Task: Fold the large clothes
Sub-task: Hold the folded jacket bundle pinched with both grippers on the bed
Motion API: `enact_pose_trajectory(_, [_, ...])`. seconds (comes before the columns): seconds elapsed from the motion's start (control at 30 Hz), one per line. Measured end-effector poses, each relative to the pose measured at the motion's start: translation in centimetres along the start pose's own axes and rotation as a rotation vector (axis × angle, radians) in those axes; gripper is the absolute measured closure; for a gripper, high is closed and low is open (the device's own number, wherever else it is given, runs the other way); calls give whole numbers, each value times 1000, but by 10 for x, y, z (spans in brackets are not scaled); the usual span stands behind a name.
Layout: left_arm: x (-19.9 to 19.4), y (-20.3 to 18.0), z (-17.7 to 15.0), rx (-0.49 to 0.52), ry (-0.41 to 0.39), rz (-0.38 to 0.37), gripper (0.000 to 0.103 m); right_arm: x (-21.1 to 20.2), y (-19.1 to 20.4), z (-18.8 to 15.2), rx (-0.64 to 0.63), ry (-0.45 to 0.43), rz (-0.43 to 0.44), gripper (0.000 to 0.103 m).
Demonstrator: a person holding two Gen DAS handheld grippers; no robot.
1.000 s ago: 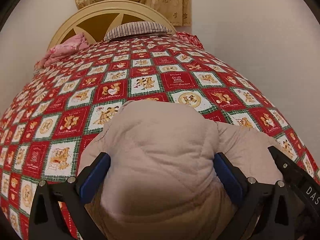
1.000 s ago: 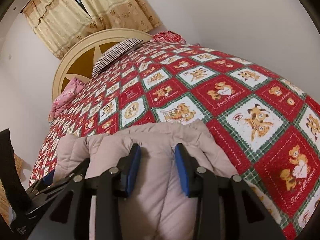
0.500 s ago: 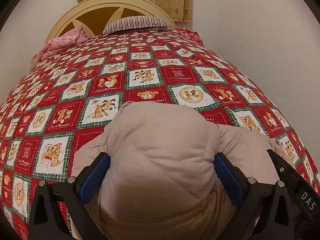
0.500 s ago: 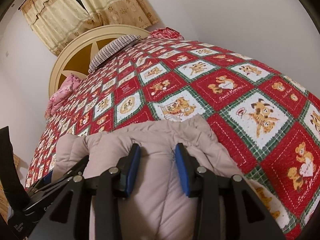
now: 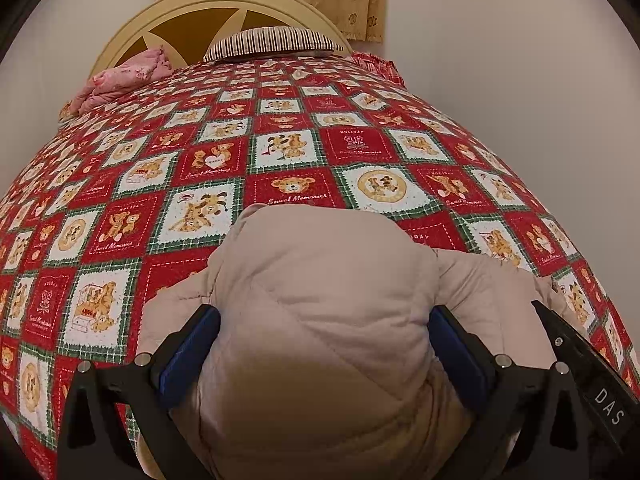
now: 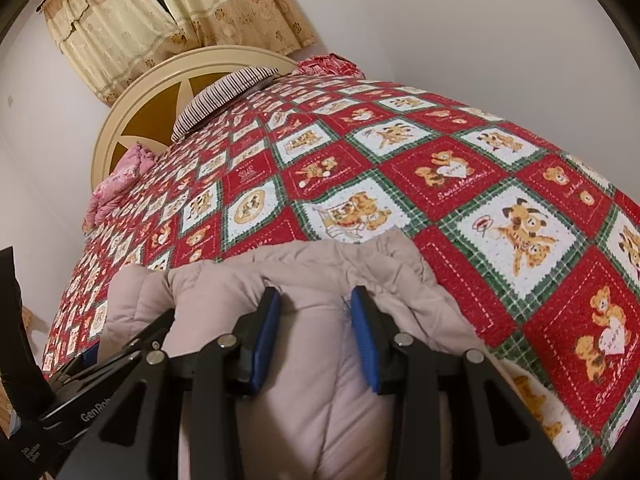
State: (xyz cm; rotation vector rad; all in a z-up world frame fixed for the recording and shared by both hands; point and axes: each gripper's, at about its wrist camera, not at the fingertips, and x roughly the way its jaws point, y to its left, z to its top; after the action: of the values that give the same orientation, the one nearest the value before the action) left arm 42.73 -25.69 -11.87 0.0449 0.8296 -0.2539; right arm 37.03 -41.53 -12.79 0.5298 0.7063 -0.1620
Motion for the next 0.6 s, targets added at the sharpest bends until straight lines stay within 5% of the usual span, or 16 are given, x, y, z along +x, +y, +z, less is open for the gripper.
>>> enact_pose_trajectory(0.6, [0, 0, 0, 7, -1, 8, 1, 3, 4, -1, -19, 0, -32, 63])
